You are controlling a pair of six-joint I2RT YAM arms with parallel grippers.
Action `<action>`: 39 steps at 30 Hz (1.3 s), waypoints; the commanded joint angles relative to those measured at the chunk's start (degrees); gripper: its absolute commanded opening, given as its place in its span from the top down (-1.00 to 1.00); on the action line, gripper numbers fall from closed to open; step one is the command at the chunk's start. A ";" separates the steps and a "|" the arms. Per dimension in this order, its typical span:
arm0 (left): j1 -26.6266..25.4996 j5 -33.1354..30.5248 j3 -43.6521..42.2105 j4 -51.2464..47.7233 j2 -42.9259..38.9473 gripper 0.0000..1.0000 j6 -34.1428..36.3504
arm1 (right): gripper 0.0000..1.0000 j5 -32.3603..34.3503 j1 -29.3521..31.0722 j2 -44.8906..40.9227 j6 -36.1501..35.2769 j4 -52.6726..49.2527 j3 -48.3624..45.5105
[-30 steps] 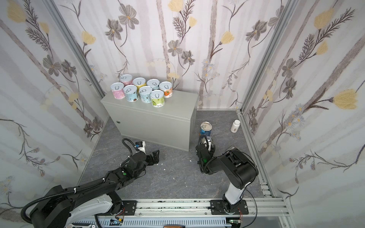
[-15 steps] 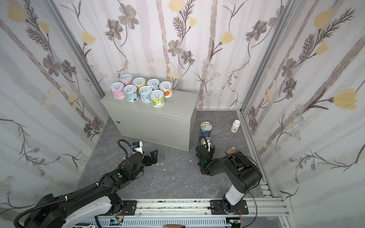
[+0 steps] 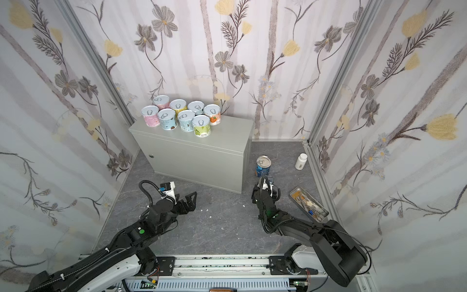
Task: Place and organize the canned foods onto the counter
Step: 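Lift the gold-lidded can off the floor with right gripper, then carry the gold-lidded can up over the cabinet top toward the cluster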
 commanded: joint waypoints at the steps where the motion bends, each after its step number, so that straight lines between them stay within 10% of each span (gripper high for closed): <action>1: 0.02 -0.26 2.47 -6.55 -1.06 -1.00 0.79 | -0.02 -0.35 0.09 -5.99 -0.86 -4.11 0.36; 17: 0.09 6.25 17.37 -20.21 -2.60 -1.00 -1.88 | -0.05 -11.85 0.06 -31.74 -4.72 -36.12 16.65; 39: 0.11 4.29 45.34 -33.50 5.00 -1.00 6.79 | -0.09 -26.45 0.06 -11.12 -18.49 -66.07 67.95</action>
